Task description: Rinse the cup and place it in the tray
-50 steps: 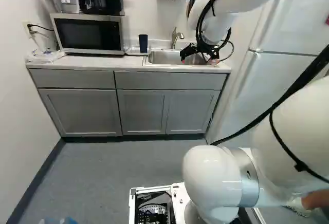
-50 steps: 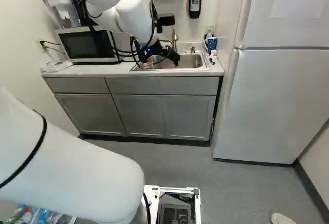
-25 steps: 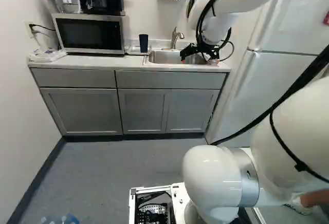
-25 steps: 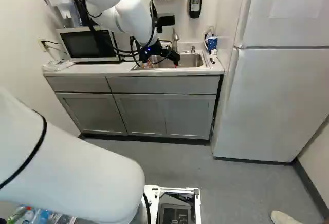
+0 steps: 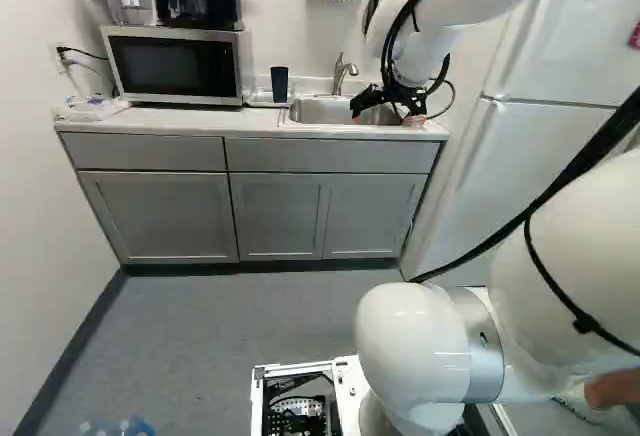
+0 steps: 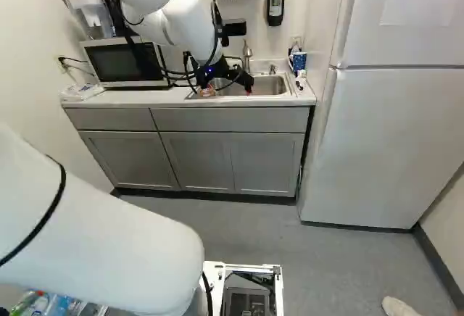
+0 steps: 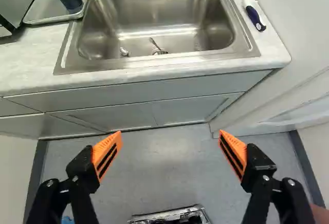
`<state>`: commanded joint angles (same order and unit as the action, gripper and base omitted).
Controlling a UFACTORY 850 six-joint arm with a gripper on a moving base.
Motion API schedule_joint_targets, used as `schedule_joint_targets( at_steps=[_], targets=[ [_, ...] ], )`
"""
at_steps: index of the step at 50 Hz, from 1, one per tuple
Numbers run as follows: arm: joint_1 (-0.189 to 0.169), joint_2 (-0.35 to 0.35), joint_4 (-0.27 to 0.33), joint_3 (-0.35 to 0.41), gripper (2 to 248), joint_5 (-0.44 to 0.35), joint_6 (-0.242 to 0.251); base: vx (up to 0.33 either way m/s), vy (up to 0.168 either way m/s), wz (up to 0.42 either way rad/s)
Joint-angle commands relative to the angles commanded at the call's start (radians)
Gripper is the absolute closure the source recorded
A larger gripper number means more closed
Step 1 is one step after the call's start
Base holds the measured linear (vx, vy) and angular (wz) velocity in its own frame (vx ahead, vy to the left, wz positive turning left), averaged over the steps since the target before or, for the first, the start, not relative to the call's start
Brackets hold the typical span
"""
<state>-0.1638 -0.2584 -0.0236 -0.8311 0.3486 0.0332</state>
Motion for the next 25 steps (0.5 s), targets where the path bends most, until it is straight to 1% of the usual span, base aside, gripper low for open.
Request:
schedule_joint_targets(
  at_steps=[25],
  targets=[
    [0.000, 0.000, 0.000, 0.001, 3, -0.002, 0.000, 0.000, 0.000, 0.000]
  ],
)
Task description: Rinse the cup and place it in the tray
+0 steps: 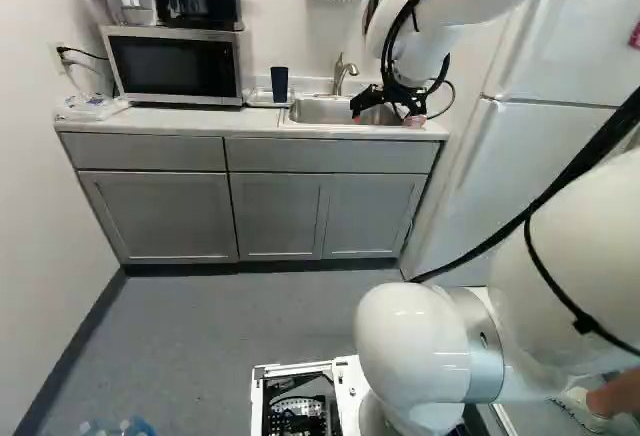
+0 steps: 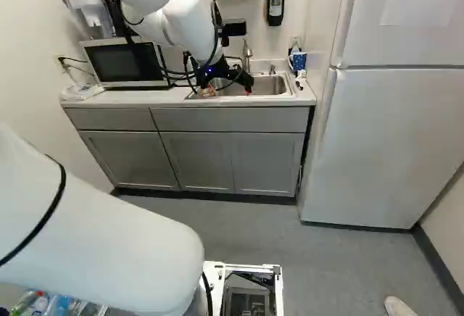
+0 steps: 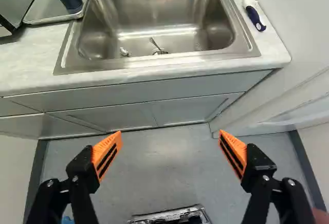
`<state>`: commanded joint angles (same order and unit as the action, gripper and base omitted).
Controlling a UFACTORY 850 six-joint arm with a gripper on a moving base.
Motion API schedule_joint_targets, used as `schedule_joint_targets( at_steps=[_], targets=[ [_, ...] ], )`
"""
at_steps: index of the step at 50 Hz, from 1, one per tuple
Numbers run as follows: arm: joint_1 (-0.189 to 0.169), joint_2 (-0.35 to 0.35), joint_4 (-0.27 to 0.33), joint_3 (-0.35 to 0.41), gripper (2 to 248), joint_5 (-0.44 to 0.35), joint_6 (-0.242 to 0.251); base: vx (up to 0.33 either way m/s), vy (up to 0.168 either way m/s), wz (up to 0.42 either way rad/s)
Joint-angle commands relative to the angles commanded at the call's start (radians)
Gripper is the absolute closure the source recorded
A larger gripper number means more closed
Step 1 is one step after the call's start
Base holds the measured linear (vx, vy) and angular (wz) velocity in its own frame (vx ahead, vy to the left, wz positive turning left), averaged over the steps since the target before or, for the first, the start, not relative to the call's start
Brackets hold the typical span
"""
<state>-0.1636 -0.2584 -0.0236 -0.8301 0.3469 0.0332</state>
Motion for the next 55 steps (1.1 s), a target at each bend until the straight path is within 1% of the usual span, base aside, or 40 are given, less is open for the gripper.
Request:
schedule_joint_targets(
  at_steps=[14, 28, 42, 55],
  targets=[
    [0.003, 0.000, 0.000, 0.012, 3, -0.020, -0.001, 0.000, 0.000, 0.000],
    [0.008, -0.001, 0.001, 0.037, 3, -0.061, -0.002, 0.000, 0.000, 0.000],
    [0.017, -0.002, 0.002, 0.077, 3, -0.126, -0.003, 0.000, 0.000, 0.000],
    [0.027, -0.003, 0.004, 0.125, 3, -0.205, -0.006, 0.000, 0.000, 0.000]
  ],
)
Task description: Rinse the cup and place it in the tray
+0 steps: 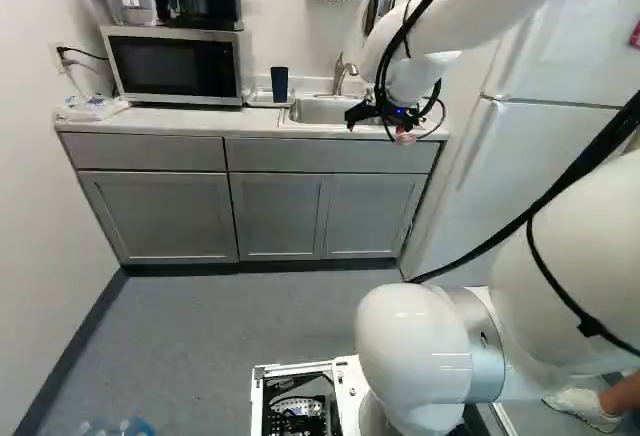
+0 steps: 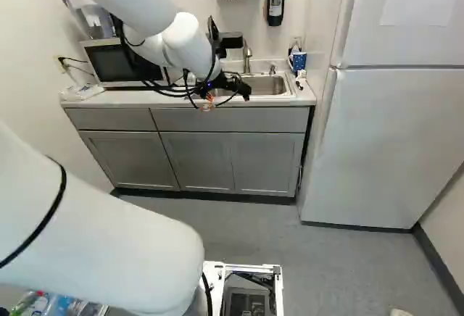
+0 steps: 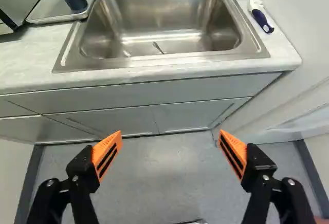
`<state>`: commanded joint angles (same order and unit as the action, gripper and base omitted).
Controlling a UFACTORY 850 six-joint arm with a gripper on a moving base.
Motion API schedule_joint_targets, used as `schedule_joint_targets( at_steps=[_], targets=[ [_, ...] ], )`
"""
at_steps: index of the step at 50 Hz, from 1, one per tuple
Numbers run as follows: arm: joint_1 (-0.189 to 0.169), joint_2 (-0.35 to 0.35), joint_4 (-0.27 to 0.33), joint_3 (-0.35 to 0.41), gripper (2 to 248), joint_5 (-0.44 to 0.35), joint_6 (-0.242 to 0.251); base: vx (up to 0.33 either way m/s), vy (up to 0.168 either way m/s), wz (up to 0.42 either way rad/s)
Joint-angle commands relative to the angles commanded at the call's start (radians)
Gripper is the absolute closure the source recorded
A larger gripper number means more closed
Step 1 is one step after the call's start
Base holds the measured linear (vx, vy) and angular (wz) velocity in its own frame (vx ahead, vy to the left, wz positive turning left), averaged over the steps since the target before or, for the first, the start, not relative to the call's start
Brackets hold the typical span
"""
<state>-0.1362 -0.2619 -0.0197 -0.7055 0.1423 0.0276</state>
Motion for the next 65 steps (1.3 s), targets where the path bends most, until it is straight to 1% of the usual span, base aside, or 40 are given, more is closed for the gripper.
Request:
schedule_joint_targets(
  at_steps=[13, 26, 53, 65],
  targets=[
    [0.013, -0.002, 0.002, 0.059, 3, -0.098, -0.003, 0.000, 0.000, 0.000],
    [0.029, -0.004, 0.004, 0.130, 3, -0.214, -0.006, 0.000, 0.000, 0.000],
    [0.068, -0.009, 0.010, 0.310, 3, -0.509, -0.014, 0.000, 0.000, 0.000],
    [0.084, -0.011, 0.012, 0.383, 3, -0.629, -0.017, 0.000, 0.000, 0.000]
  ],
)
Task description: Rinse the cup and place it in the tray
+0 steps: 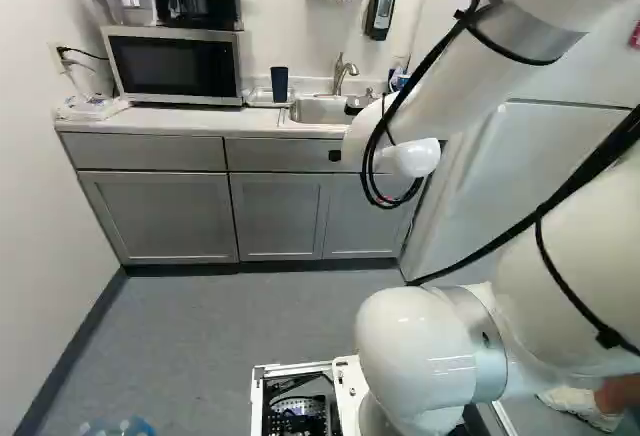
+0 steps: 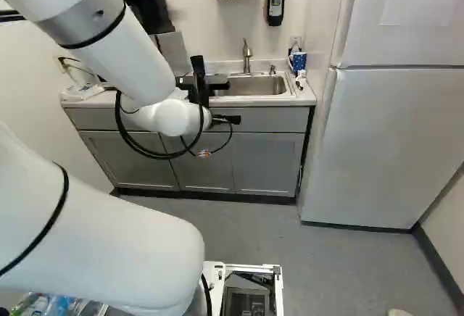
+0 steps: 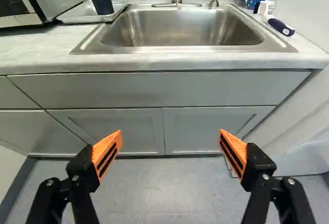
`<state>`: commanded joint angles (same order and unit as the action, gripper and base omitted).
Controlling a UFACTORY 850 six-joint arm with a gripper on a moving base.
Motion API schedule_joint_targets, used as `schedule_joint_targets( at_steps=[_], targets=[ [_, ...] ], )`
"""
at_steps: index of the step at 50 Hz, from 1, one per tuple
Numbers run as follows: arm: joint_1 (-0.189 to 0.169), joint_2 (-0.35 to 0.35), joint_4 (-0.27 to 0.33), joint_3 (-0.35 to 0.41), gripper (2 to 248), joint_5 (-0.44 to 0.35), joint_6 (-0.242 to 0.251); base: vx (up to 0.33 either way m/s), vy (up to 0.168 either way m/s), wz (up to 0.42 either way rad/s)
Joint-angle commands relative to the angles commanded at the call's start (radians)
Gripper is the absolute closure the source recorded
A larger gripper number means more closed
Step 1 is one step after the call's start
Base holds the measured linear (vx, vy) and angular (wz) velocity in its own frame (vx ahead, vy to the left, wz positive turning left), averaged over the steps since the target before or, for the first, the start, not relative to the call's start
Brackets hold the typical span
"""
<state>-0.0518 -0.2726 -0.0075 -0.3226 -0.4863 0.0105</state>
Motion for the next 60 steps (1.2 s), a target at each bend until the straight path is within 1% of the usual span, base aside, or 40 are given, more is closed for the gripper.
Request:
schedule_joint_targets(
  at_steps=[15, 30, 43, 60],
  targets=[
    [0.017, -0.002, 0.002, 0.077, 3, -0.127, -0.003, 0.000, 0.000, 0.000],
    [0.031, -0.004, 0.004, 0.139, 3, -0.228, -0.006, 0.000, 0.000, 0.000],
    [0.040, -0.005, 0.006, 0.181, 3, -0.298, -0.008, 0.000, 0.000, 0.000],
    [0.048, -0.006, 0.007, 0.217, 3, -0.357, -0.010, 0.000, 0.000, 0.000]
  ],
)
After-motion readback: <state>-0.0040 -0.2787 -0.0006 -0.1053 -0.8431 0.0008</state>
